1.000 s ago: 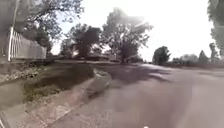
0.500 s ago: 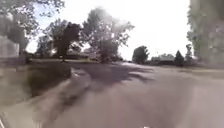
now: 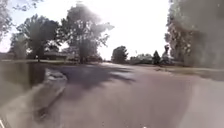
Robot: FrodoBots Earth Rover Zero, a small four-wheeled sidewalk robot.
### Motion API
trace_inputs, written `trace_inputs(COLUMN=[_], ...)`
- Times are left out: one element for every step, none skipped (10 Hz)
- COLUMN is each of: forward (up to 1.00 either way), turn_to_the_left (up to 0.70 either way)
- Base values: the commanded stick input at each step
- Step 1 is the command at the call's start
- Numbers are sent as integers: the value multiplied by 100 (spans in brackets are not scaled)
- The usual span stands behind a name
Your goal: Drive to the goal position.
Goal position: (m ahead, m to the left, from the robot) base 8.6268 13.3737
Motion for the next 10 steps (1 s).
trace_inputs(forward=[100, 100, 100, 100, 100, 100, 100, 100, 100, 100], turn_to_the_left=[0, 0, 0, 0, 0, 0, 0, 0, 0, 17])
